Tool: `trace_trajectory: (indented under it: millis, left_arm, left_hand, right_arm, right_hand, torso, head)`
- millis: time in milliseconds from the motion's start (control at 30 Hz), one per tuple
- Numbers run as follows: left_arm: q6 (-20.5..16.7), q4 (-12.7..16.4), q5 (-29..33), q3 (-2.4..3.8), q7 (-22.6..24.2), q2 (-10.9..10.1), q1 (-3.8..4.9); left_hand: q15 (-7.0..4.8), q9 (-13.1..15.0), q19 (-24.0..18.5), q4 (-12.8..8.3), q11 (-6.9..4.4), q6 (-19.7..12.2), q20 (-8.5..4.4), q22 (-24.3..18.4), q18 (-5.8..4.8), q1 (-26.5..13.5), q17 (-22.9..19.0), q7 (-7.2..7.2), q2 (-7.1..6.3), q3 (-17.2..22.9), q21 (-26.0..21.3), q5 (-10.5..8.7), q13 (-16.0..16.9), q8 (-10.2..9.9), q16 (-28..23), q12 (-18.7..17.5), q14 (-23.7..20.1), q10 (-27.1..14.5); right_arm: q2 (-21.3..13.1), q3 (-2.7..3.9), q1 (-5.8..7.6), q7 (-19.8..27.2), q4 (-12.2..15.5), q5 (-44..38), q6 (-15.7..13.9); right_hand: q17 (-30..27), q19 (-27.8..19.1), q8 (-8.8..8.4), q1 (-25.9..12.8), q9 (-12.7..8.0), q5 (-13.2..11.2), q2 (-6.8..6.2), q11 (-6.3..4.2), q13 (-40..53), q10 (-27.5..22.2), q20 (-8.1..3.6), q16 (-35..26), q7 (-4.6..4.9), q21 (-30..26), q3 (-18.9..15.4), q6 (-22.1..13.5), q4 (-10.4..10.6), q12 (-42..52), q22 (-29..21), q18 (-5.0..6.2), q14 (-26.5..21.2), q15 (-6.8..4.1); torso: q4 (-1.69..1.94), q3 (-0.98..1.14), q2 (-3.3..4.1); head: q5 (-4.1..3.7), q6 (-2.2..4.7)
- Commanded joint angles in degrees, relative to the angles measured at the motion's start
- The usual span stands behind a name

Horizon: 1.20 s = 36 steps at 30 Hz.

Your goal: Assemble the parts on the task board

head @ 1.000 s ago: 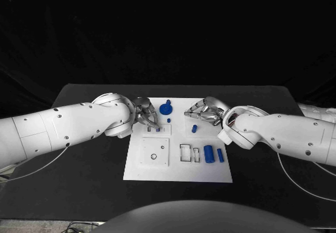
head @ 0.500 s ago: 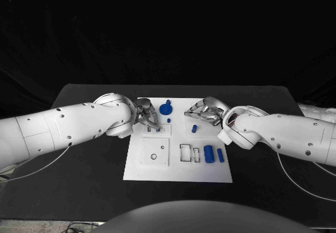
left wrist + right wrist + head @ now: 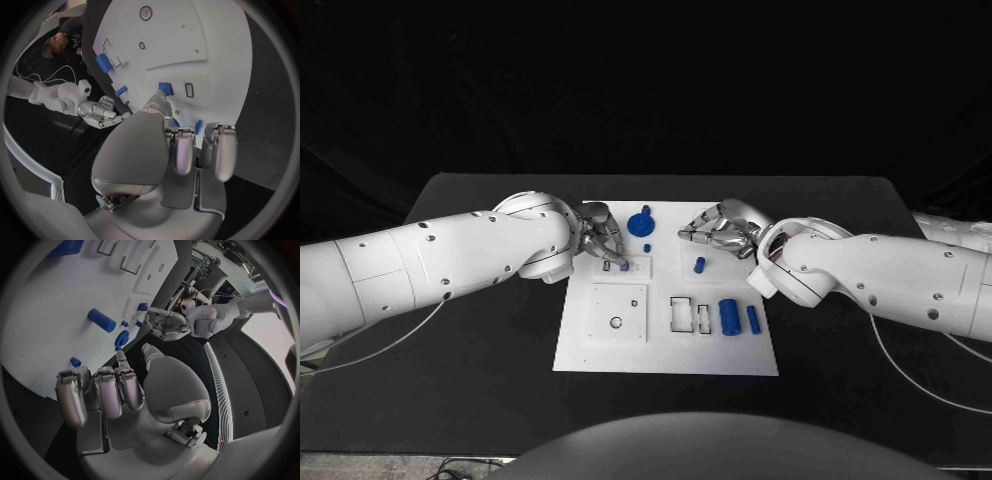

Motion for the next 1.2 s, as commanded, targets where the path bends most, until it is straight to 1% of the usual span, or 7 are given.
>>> trace_trajectory:
  millis: [33,700,1000,1067,1133,1167,1200]
  left_arm:
    - [-0.02,-0.15,-0.23,0.03,0.04,0.18,-0.02]
    - [-0.13,-1.32,0.16,0.03,0.43,0.76,-0.04]
    - [0.3,-1.39,0.36,0.03,1.15,0.71,-0.04]
    - [-0.85,-1.27,0.66,0.03,2.25,0.52,-0.04]
    - [-2.85,-1.01,1.27,0.03,3.64,0.18,-0.04]
    - [-3.96,-0.84,1.59,0.03,4.27,-0.05,-0.04]
    - [-5.68,-0.52,2.2,0.04,5.28,-0.49,-0.03]
  left_hand:
    - [0.27,-0.09,5.92,-0.02,0.3,-0.16,0.42,15.09,-0.43,0.59,15.08,-0.18,0.04,0.44,0.14,-0.19,14.9,0.25,0.15,-0.33,5.87,6.17]
    - [0.24,-0.39,5.92,0.12,0.26,-0.1,0.54,15.09,-0.43,1.01,15.08,-0.23,0.37,1.03,0.14,-0.19,14.9,0.32,0.15,-0.33,5.87,6.17]
    - [0.24,-0.52,5.92,0.25,0.27,-0.12,0.57,15.09,-0.43,0.89,15.08,-0.2,0.24,1.04,0.14,-0.24,14.9,0.31,0.15,-0.33,5.87,6.17]
    - [0.31,-0.77,5.92,0.54,0.32,-0.12,0.56,15.09,-0.43,-0.05,15.08,-0.15,-0.06,0.89,0.14,-0.28,14.9,0.39,0.15,-0.33,5.87,6.17]
    - [0.45,-1.06,5.92,0.6,0.31,-0.18,0.45,15.09,-0.43,-2.0,15.08,-0.15,-0.44,0.62,0.14,0.13,14.9,0.57,0.15,-0.33,5.87,6.17]
    - [0.51,-1.24,5.92,0.62,0.28,-0.3,0.41,15.09,-0.43,-3.97,15.08,-0.1,-0.8,0.19,0.14,1.33,14.9,0.71,0.15,-0.33,5.87,6.17]
    - [0.58,-1.37,5.92,0.72,0.43,-0.56,0.39,15.09,-0.43,-6.73,15.08,0.02,-0.65,-0.47,0.14,2.29,14.9,0.75,0.15,-0.33,5.87,6.17]
  right_arm:
    - [0.06,0.01,-0.04,0.17,0.06,-0.49,0.71]
    - [0.11,0.01,-0.04,0.13,0.05,-0.51,0.74]
    - [0.02,0.01,-0.04,0.09,0.08,-0.51,0.75]
    - [0.0,0.01,-0.04,0.12,0.08,-0.51,0.7]
    - [-0.01,0.01,-0.04,0.16,0.07,-0.51,0.66]
    - [-0.01,0.01,-0.04,0.17,0.07,-0.51,0.65]
    - [-0.01,0.01,-0.04,0.18,0.06,-0.51,0.63]
  right_hand:
    - [15.07,6.1,0.33,-0.47,0.1,0.36,0.12,0.34,15.1,6.16,0.42,0.23,0.98,0.26,0.19,0.2,0.2,0.22,15.1,-0.82,5.98,0.3]
    - [15.07,6.1,0.33,-0.47,0.1,0.36,0.12,0.34,15.1,6.16,0.42,0.23,0.98,0.26,0.19,0.2,0.2,0.22,15.1,-0.82,5.98,0.3]
    - [15.07,6.1,0.33,-0.47,0.1,0.36,0.12,0.34,15.1,6.16,0.42,0.23,0.98,0.26,0.19,0.2,0.2,0.22,15.1,-0.82,5.98,0.3]
    - [15.07,6.1,0.33,-0.47,0.1,0.36,0.12,0.34,15.1,6.16,0.42,0.23,0.98,0.26,0.19,0.2,0.2,0.22,15.1,-0.82,5.98,0.3]
    - [15.07,6.1,0.33,-0.47,0.1,0.36,0.12,0.34,15.1,6.16,0.42,0.23,0.98,0.26,0.19,0.2,0.2,0.22,15.1,-0.82,5.98,0.3]
    - [15.07,6.1,0.33,-0.47,0.1,0.36,0.12,0.34,15.1,6.16,0.42,0.23,0.98,0.26,0.19,0.2,0.2,0.22,15.1,-0.82,5.98,0.3]
    - [15.07,6.1,0.33,-0.47,0.1,0.36,0.12,0.34,15.1,6.16,0.42,0.23,0.98,0.26,0.19,0.2,0.2,0.22,15.1,-0.82,5.98,0.3]
  torso:
    - [0.03,-0.02,0.04]
    - [-0.01,0.02,0.03]
    - [0.03,0.02,0.01]
    - [0.05,0.0,0.02]
    - [0.02,0.01,0.0]
    - [0.02,0.0,0.0]
    - [0.02,0.01,-0.02]
  head:
    - [-0.02,0.04]
    - [-0.07,0.07]
    - [-0.15,0.06]
    - [-0.17,0.12]
    - [-0.04,0.22]
    - [-0.03,0.23]
    - [0.02,0.27]
